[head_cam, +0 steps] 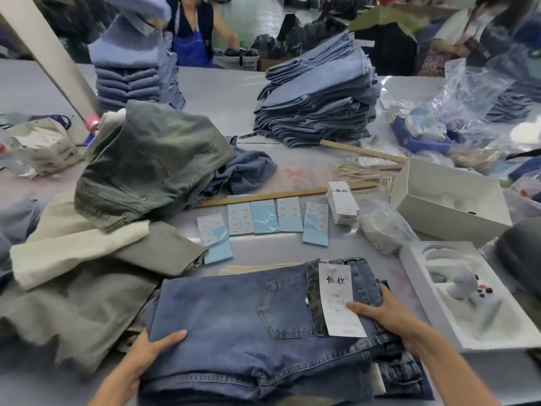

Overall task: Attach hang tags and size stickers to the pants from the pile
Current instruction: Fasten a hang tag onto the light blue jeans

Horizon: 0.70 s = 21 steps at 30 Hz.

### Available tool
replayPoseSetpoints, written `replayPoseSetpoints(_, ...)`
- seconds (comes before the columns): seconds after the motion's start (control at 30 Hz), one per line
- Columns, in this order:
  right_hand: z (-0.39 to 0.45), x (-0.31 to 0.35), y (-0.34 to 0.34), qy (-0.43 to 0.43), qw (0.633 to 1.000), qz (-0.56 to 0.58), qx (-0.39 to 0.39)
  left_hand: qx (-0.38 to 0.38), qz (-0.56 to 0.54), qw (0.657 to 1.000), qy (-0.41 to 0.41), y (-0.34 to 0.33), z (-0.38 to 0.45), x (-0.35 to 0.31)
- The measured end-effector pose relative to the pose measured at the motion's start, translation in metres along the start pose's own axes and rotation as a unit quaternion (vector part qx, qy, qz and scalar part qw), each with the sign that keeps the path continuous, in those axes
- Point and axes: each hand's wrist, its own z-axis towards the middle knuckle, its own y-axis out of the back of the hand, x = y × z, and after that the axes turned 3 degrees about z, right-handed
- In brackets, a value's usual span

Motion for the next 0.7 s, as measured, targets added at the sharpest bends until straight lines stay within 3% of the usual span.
replayPoseSetpoints(0.17,-0.011,0.021,0.006,0.062,0.998,0.018,-0.021,0.026,-0.092,0.99,-0.102,-0.009,-0.015,-0.037)
replayPoseSetpoints(0.37,-0.038,0.053,0.076,0.127,0.987,0.067,-0.065,0.057,-0.146,0.973,-0.17,-0.022,-0.025,-0.085)
replayPoseSetpoints(0.47,-0.022,0.044,0.095,0.107,0.989,0.015,-0.099,0.042,-0.085,0.985,-0.142,-0.046,-0.019,-0.065)
replayPoseSetpoints(0.6,0.012,-0.022,0.067,0.016,0.995,-0.06,-0.083,-0.05,0.122,0.985,-0.114,-0.075,-0.014,-0.018)
replayPoseSetpoints(0.7,0.02,-0.041,0.058,-0.021,0.995,-0.058,-0.08,-0.075,0.128,0.985,-0.092,-0.077,-0.009,-0.019)
